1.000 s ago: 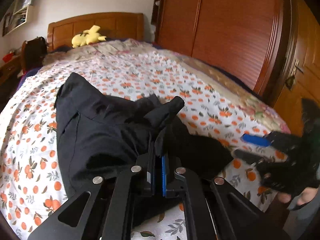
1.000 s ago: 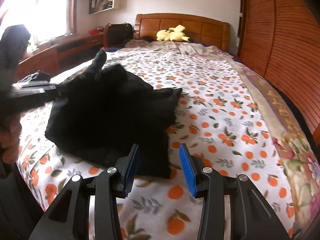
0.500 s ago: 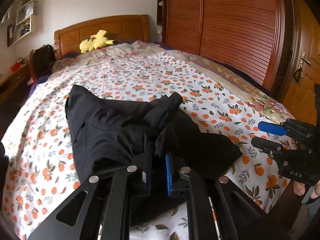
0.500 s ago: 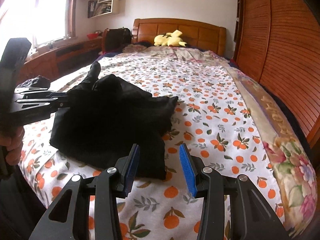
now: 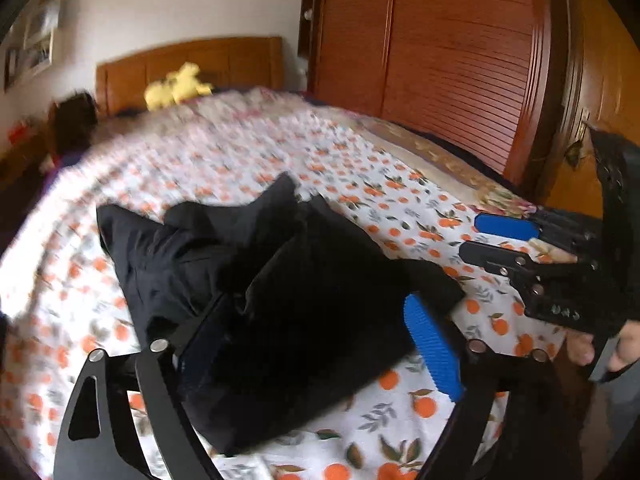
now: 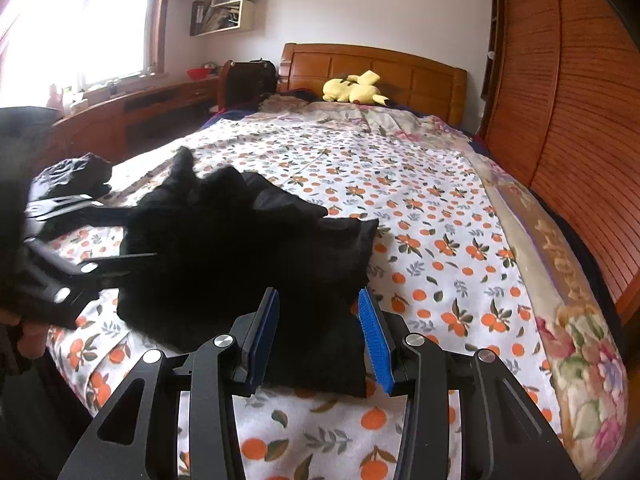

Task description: Fold large clothes

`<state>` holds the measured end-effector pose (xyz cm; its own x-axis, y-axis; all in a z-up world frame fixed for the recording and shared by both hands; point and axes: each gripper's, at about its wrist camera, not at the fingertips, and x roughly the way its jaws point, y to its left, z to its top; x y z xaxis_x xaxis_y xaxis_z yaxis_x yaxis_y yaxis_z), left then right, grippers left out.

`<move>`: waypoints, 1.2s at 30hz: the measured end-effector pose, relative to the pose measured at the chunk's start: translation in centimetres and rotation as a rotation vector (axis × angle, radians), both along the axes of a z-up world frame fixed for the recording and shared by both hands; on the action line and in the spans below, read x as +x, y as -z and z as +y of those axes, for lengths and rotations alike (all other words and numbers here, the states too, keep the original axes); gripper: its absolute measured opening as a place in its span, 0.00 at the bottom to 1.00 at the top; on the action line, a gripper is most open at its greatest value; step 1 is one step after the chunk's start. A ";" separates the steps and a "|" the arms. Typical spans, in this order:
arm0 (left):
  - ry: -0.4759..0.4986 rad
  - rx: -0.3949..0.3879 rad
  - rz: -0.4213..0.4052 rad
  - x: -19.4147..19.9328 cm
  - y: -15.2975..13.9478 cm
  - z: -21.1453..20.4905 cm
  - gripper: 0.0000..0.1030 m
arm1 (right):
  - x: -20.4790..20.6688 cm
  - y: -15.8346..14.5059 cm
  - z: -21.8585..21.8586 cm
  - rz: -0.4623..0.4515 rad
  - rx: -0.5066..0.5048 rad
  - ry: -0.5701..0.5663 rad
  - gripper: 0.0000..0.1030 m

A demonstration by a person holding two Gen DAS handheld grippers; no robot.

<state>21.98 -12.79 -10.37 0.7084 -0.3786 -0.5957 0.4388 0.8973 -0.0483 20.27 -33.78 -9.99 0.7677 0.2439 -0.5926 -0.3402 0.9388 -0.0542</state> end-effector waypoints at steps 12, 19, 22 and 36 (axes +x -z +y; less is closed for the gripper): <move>-0.097 -0.042 -0.054 -2.3 -3.0 8.0 0.87 | 1.5 -1.2 3.8 0.001 0.004 -0.061 0.39; -0.193 -0.037 -0.050 -2.7 -2.7 13.9 0.88 | 2.8 -2.9 9.2 -0.017 -0.002 -0.160 0.39; -0.224 -0.033 -0.051 -2.9 -2.3 15.8 0.90 | 3.4 -3.6 11.8 -0.019 0.001 -0.208 0.53; -0.289 -0.018 -0.003 -3.9 0.4 20.6 0.90 | 11.3 -2.1 21.9 0.132 -0.137 -0.297 0.54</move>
<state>18.06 7.77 -10.82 0.7901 -0.1708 -0.5886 0.1651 0.9842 -0.0641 31.57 -11.93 -7.89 0.5895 0.3564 -0.7249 -0.6098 0.7849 -0.1100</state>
